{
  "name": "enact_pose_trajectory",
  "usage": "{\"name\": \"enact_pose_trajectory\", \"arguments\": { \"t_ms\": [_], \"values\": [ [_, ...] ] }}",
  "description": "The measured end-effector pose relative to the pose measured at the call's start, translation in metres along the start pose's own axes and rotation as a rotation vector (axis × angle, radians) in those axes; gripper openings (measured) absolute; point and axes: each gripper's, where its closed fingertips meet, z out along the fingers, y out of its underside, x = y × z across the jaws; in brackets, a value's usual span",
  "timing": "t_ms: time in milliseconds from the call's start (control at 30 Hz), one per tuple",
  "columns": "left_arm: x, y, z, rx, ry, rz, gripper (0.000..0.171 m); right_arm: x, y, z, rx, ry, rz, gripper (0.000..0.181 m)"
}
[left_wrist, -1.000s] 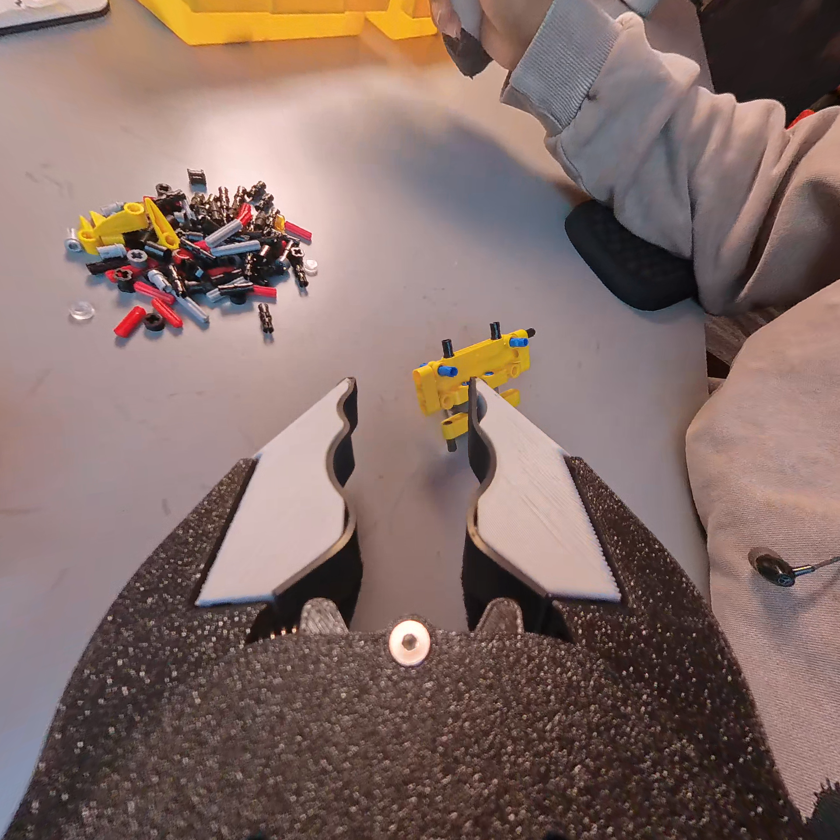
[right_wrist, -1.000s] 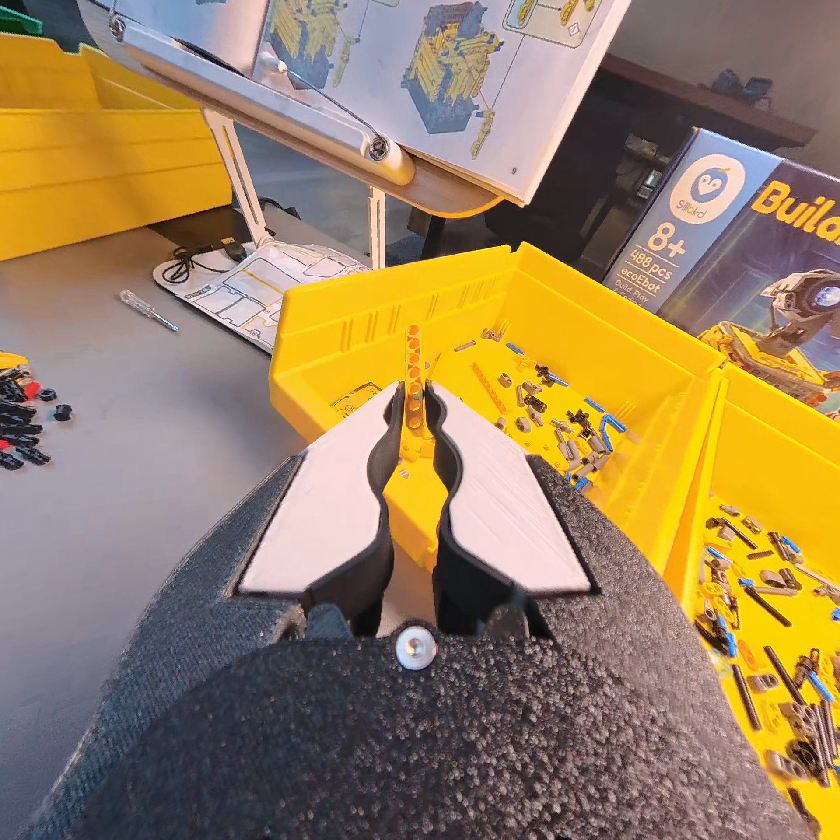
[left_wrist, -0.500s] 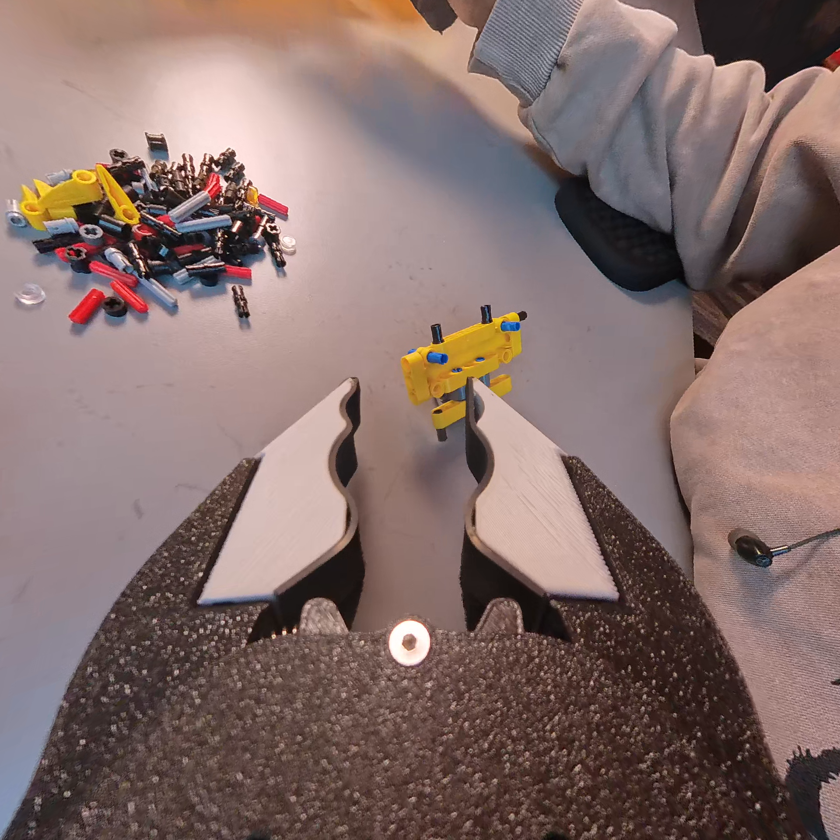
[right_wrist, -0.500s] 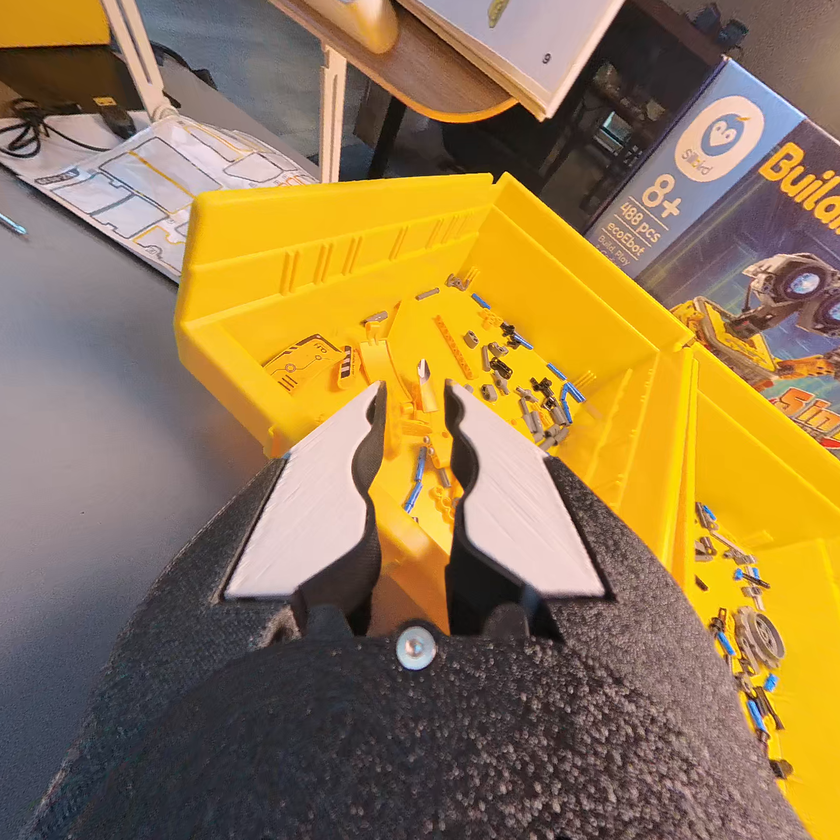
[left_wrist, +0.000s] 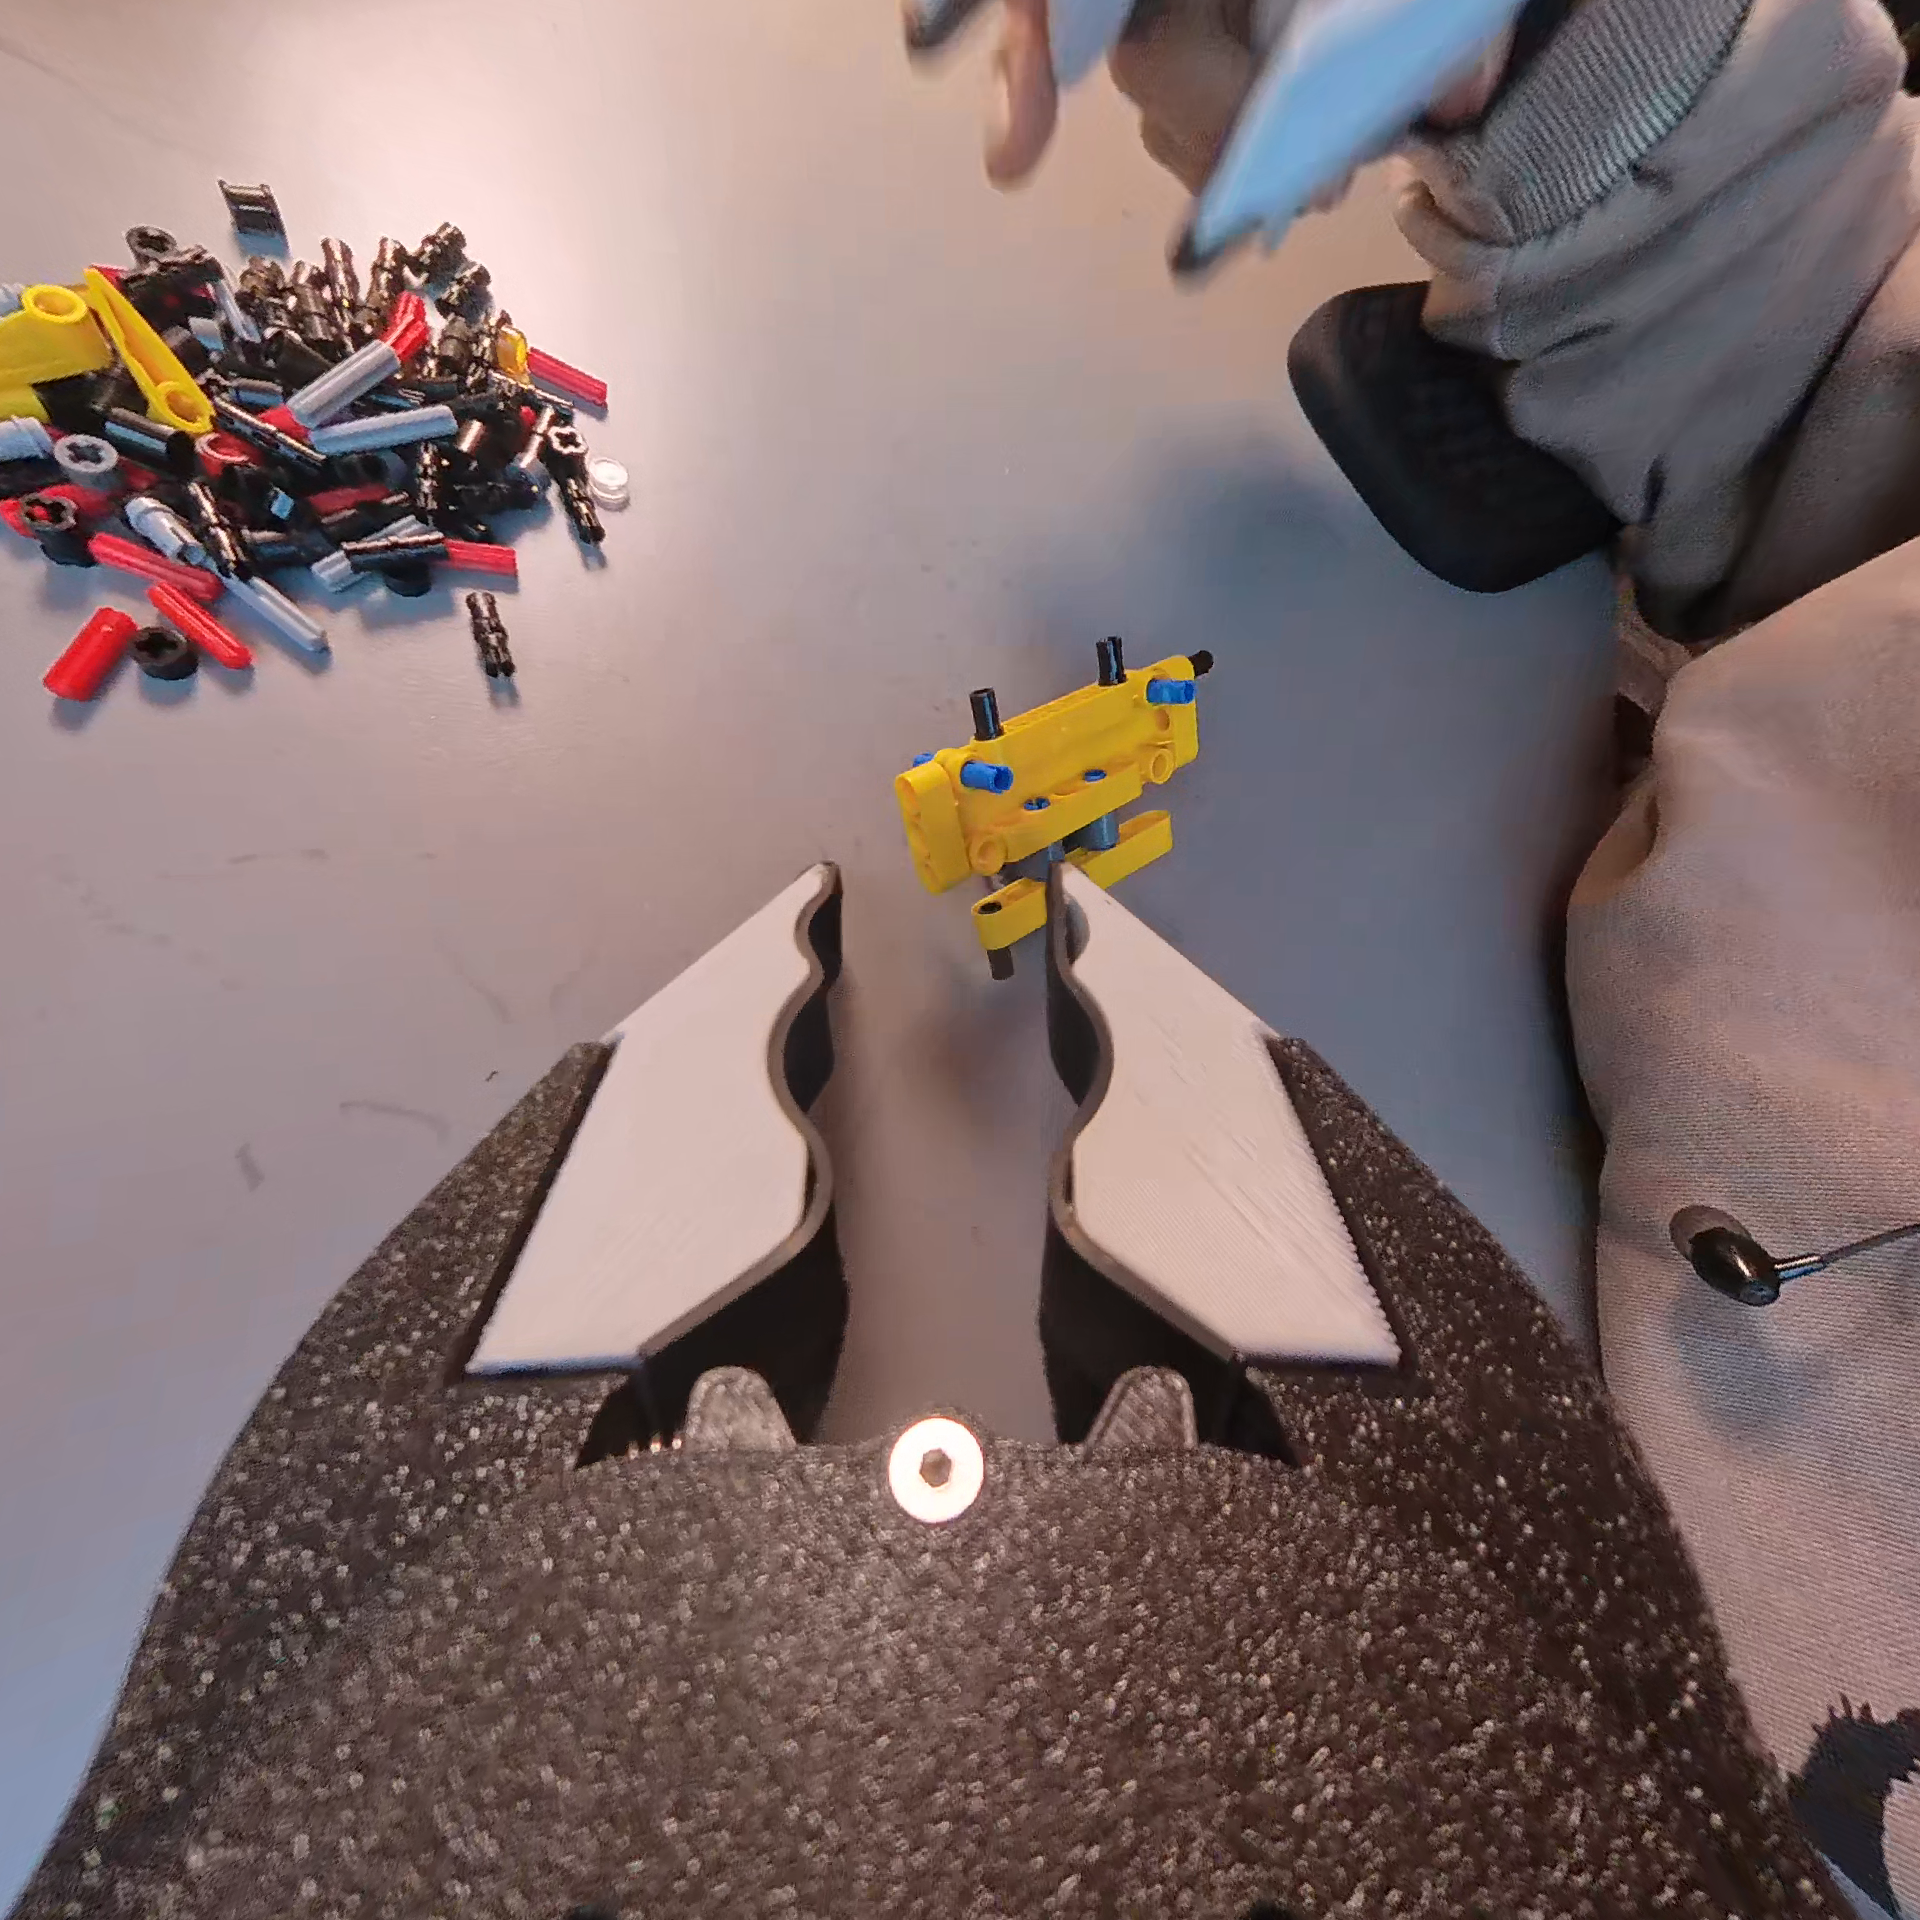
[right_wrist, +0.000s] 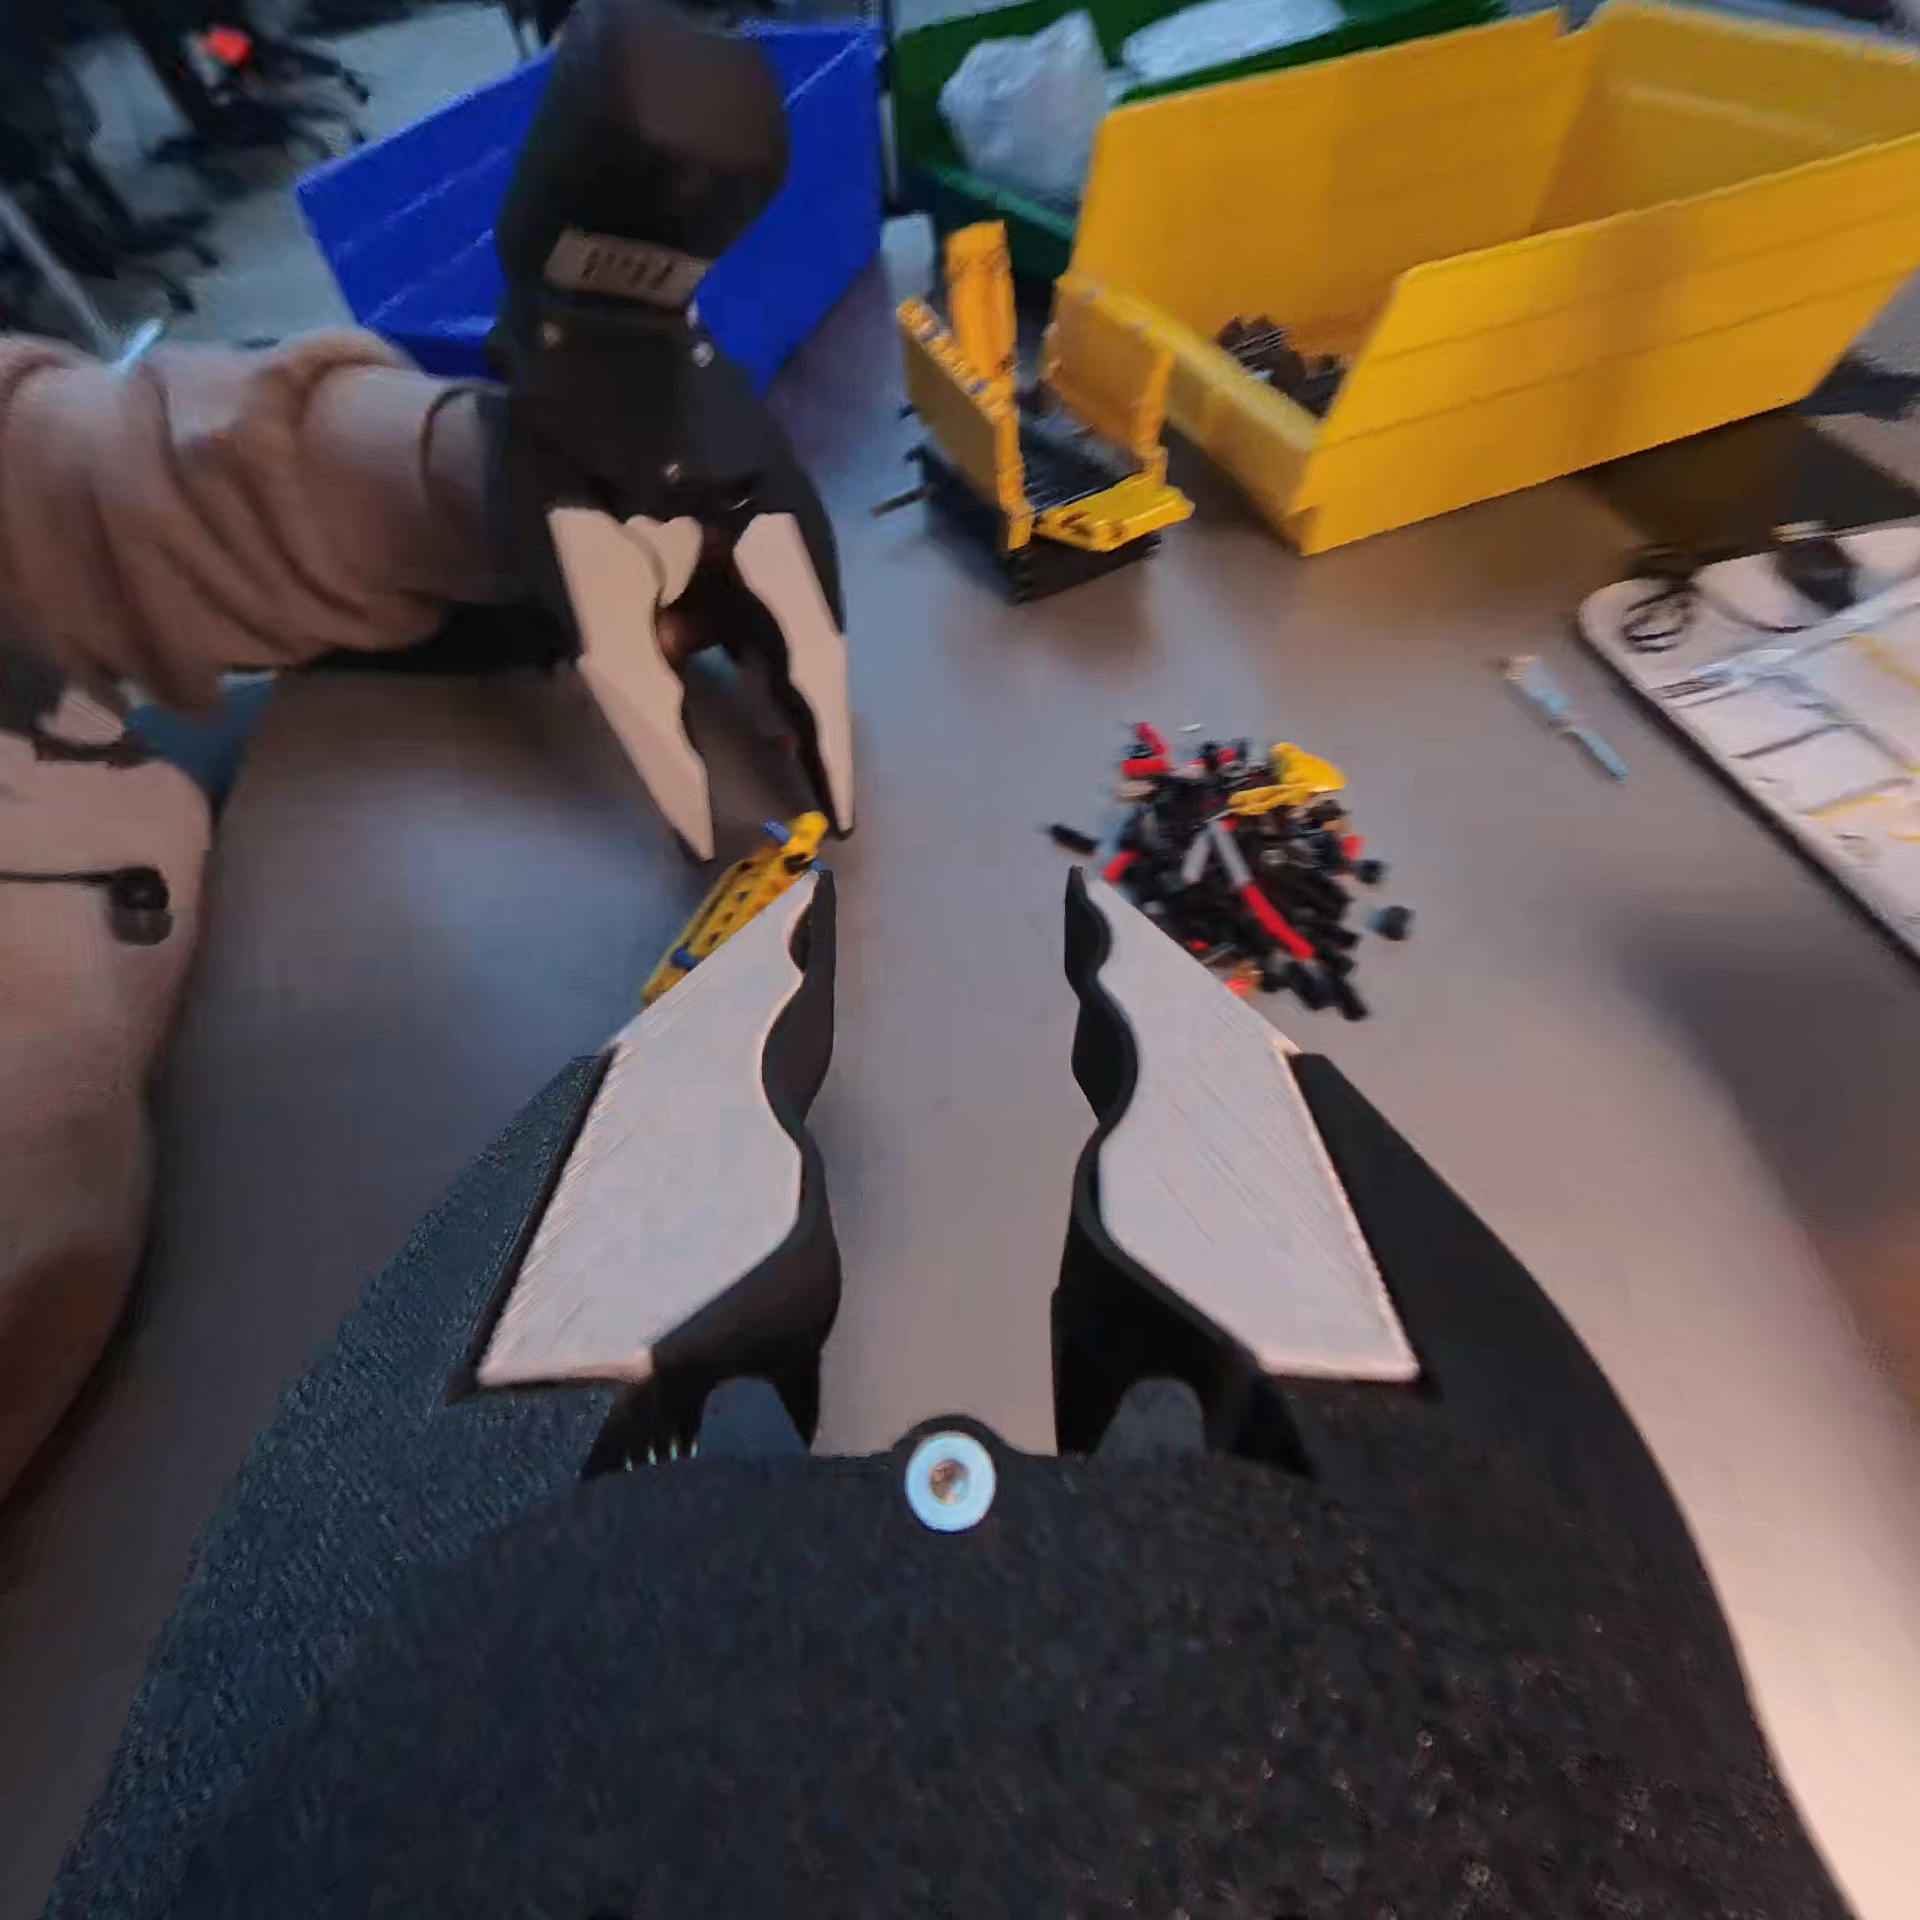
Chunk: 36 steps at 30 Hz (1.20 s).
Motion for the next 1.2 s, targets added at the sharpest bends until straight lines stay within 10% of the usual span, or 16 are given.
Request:
{"name": "enact_pose_trajectory", "arguments": {
  "t_ms": [200, 500, 633, 867, 1200],
  "values": [
    [0.000, 0.001, 0.001, -0.006, -0.022, 0.025, 0.000, -0.048, 0.036, 0.042, -0.205, -0.108, -0.161, 0.043],
    [-0.001, -0.006, -0.006, 0.050, 0.013, -0.014, 0.000, -0.055, 0.040, 0.051, -0.211, -0.110, -0.026, 0.034],
    [0.004, -0.009, -0.010, 0.079, 0.081, -0.051, 0.028, -0.062, 0.044, 0.057, -0.220, -0.139, -0.028, 0.011],
    [0.035, -0.024, -0.012, 0.164, 0.198, 0.064, 0.028, -0.060, 0.010, 0.046, -0.024, -0.035, -0.351, 0.009],
    [0.027, -0.047, -0.022, 0.264, -0.176, 0.525, 0.008, -0.058, -0.014, 0.037, 0.090, 0.164, -0.664, 0.008]
  ]
}}
